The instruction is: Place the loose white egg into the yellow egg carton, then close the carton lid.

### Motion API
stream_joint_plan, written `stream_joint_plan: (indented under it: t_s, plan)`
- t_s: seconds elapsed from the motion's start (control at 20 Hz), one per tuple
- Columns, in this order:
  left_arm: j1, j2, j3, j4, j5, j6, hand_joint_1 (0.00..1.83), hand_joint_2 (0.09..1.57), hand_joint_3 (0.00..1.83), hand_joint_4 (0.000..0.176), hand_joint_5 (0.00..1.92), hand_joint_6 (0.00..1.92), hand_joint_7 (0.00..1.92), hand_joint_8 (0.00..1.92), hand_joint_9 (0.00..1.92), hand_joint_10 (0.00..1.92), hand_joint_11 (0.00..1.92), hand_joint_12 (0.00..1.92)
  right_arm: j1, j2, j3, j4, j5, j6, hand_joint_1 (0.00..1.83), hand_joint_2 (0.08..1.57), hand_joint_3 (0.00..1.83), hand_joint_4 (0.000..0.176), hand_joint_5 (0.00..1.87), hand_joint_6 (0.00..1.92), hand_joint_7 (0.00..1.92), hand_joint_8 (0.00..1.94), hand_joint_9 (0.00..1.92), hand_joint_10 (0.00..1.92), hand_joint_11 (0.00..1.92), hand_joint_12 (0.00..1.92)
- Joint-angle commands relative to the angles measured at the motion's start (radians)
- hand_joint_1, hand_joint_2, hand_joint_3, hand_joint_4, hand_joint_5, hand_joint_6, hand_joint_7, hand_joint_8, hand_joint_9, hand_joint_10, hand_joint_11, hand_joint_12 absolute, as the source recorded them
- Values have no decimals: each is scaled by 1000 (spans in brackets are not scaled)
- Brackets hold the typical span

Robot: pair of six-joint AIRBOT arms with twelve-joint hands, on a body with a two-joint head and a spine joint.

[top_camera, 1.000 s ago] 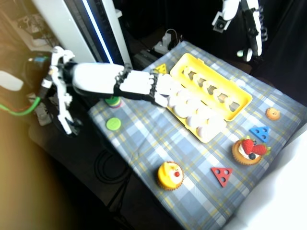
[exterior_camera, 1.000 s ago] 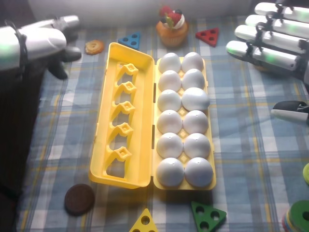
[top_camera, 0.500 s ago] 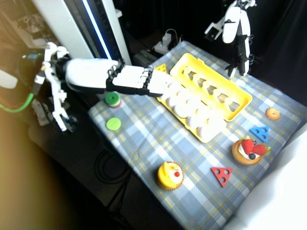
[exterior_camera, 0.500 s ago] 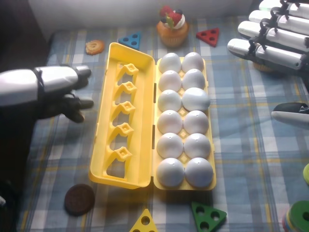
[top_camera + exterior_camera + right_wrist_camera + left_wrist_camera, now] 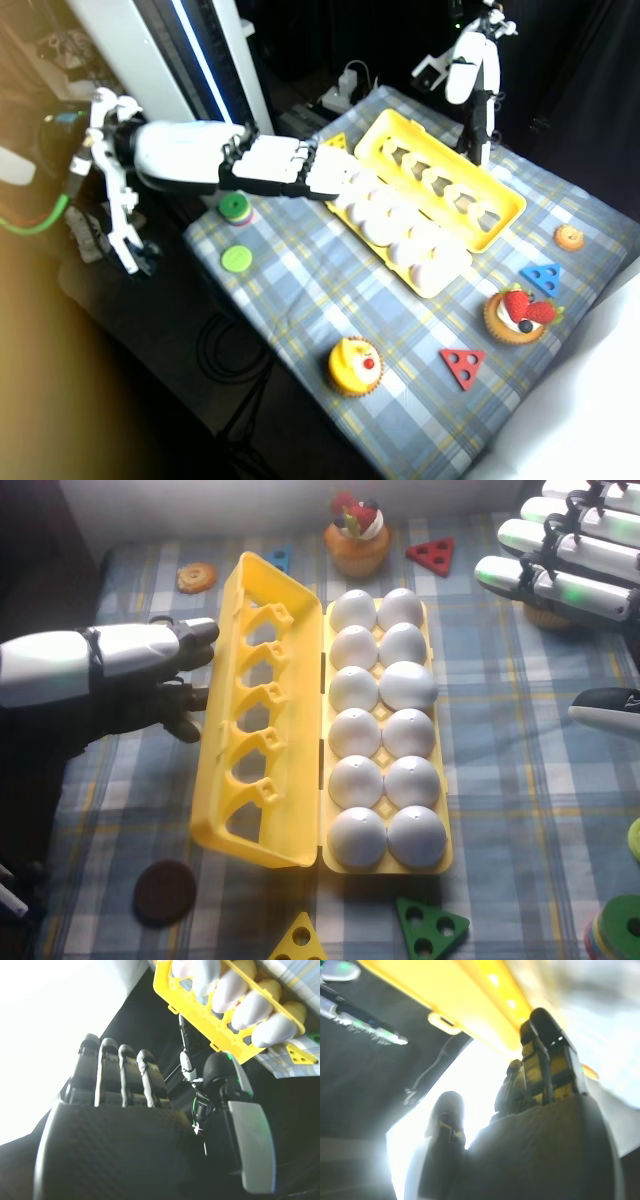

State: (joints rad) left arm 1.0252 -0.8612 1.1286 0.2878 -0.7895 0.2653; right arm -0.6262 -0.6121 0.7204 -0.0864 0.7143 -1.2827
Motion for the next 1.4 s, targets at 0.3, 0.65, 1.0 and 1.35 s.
stream_joint_plan:
  t_s: [0.3, 0.65, 1.0, 1.35]
  plan:
    - [-81, 6, -31, 49, -182, 17, 18, 1289, 9, 0, 0, 0, 0, 0, 397, 11, 208, 1261, 8, 10, -4, 18, 135, -5, 244, 1345, 0, 42, 0, 0, 0, 0, 0, 0, 0, 0]
    - [-300, -122, 67, 394, 14, -166, 0, 1284, 0, 79, 0, 0, 0, 0, 314, 0, 0, 1371, 7, 28, -11, 18, 148, -5, 331, 1321, 0, 57, 0, 0, 0, 0, 0, 0, 0, 0]
    - [-434, -251, 155, 772, 129, -424, 0, 1404, 7, 29, 0, 0, 0, 0, 202, 9, 0, 1426, 7, 33, -11, 22, 157, -6, 381, 1355, 6, 62, 0, 0, 0, 0, 0, 0, 17, 11]
    - [-481, -235, 160, 879, 129, -506, 0, 1343, 0, 59, 0, 0, 0, 0, 268, 46, 0, 1723, 6, 33, -12, 25, 157, -6, 334, 1367, 7, 58, 0, 0, 0, 0, 0, 0, 0, 0]
